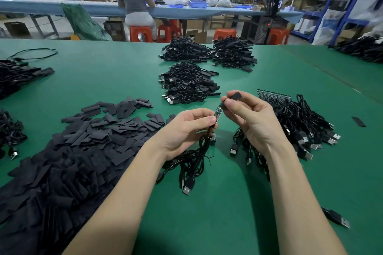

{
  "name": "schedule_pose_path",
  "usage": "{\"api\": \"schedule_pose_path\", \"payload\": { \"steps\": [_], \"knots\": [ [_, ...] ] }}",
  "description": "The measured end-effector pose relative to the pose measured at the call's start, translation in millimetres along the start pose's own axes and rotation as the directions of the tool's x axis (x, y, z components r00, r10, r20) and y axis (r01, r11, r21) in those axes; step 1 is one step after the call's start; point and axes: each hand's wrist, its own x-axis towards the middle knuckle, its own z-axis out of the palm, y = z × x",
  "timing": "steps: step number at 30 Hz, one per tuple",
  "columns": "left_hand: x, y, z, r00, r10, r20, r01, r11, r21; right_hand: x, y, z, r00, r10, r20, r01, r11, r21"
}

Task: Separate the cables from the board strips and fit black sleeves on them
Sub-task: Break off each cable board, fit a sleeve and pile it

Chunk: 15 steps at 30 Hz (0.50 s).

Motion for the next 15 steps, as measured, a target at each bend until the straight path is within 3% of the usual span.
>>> {"api": "schedule_pose_path", "payload": {
  "steps": [9, 15],
  "knots": [
    [-7.2, 10.2, -2.9, 0.994, -0.040, 0.105, 0.021, 0.984, 0.176, -2.7, -0.2, -9.4, 0.984, 0.134, 0.121, -0.134, 0.991, -0.009],
    [-10.6, 16.4, -6.6, 0.991, -0.051, 0.121, 0.022, 0.973, 0.229, -4.7, -0.2, -13.5, 0.969, 0.140, 0.204, -0.144, 0.989, 0.008]
  ]
}}
